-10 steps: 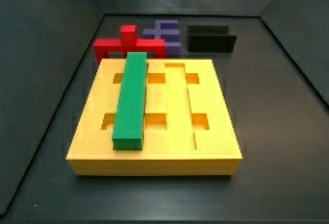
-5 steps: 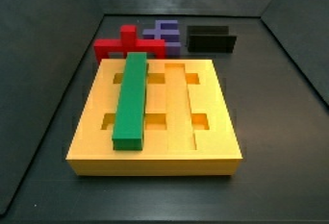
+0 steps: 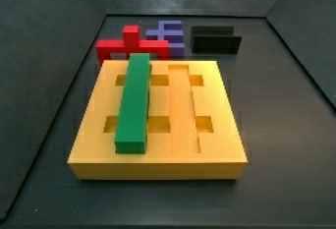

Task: Pick up the blue object. Move up. Move to above the board. Insert the blue object.
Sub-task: Move to above the board, then insert the blue object.

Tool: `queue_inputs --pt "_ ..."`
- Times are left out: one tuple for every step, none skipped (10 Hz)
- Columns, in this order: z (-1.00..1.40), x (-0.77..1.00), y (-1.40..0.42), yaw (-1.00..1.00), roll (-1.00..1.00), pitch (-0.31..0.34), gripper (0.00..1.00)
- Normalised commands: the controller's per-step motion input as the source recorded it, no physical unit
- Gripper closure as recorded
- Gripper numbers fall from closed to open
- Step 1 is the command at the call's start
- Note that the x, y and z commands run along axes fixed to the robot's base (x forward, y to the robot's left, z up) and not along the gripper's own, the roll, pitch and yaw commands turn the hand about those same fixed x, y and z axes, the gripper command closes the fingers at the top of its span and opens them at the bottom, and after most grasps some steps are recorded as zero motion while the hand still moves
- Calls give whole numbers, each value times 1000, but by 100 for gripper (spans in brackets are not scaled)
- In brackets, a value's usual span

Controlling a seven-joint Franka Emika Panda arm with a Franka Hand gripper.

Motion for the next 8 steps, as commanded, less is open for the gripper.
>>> queue_inputs --pt "26 52 -86 1000 58 153 100" --pt "27 35 -70 1000 73 162 100" --pt "29 49 -37 855 86 176 100" --pt "25 58 -37 609 82 162 100" --pt "27 68 -33 331 78 148 100" --pt "29 69 -34 235 77 144 100" --pt "0 37 0 0 0 0 100" --pt "-14 91 0 0 0 0 100"
